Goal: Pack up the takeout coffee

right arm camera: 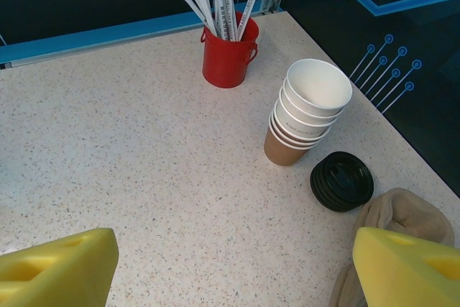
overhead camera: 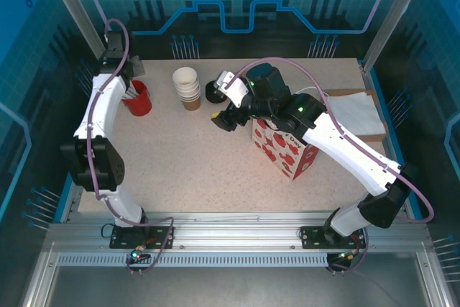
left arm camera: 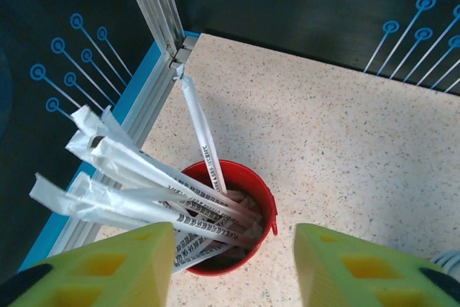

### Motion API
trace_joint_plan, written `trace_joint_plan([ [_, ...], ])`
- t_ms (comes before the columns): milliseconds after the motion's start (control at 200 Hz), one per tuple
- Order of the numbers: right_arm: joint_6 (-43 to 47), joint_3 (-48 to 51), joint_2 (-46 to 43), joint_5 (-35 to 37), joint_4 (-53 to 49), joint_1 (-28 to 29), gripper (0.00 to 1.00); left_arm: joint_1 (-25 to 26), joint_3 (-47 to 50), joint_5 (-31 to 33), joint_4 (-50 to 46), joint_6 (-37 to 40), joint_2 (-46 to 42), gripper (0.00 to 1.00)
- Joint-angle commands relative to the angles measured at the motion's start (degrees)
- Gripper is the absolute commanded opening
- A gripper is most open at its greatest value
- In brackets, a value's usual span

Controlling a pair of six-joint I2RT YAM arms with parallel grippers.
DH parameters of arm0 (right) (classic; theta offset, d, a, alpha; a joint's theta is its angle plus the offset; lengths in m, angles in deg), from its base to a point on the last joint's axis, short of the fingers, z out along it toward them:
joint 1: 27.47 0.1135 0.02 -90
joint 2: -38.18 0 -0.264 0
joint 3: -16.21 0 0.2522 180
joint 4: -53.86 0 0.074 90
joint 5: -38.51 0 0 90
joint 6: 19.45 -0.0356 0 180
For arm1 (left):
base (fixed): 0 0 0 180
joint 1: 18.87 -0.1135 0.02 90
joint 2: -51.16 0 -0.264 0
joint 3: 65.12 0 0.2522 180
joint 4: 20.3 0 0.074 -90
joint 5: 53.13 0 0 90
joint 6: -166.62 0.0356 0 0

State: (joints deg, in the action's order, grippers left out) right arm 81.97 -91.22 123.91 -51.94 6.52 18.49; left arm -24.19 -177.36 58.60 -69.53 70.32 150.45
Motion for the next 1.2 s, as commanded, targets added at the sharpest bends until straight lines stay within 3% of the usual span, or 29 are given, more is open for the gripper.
trace_joint_plan([
  [0, -1.04, 0.53, 0.40, -1.16, -0.45, -0.87, 0.86, -1.15, 4.00, -1.20, 1.03, -2.37, -6.79, 0.54],
  [240, -1.23, 1.71, 0.22, -2.77, 1.08, -0.87, 0.86, -6.13, 6.30, -7.21, 1.84, -5.82, -5.65, 0.54],
  [590, -1.05, 2.56, 0.75, -4.10, 1.84, -1.49, 0.86, -7.55, -18.96, -6.15, -5.80, -4.37, 16.34, 0.54],
  [840, -1.36, 3.05, 0.57, -3.95, 1.42, -2.13, 0.86, -8.63, -30.16, -5.02, -10.15, -3.15, 25.80, 0.53],
  [1196, -1.66, 3.21, 0.66, -3.51, 0.71, -2.29, 0.86, -9.18, -34.82, -7.13, -10.68, -3.51, 30.65, 0.29],
])
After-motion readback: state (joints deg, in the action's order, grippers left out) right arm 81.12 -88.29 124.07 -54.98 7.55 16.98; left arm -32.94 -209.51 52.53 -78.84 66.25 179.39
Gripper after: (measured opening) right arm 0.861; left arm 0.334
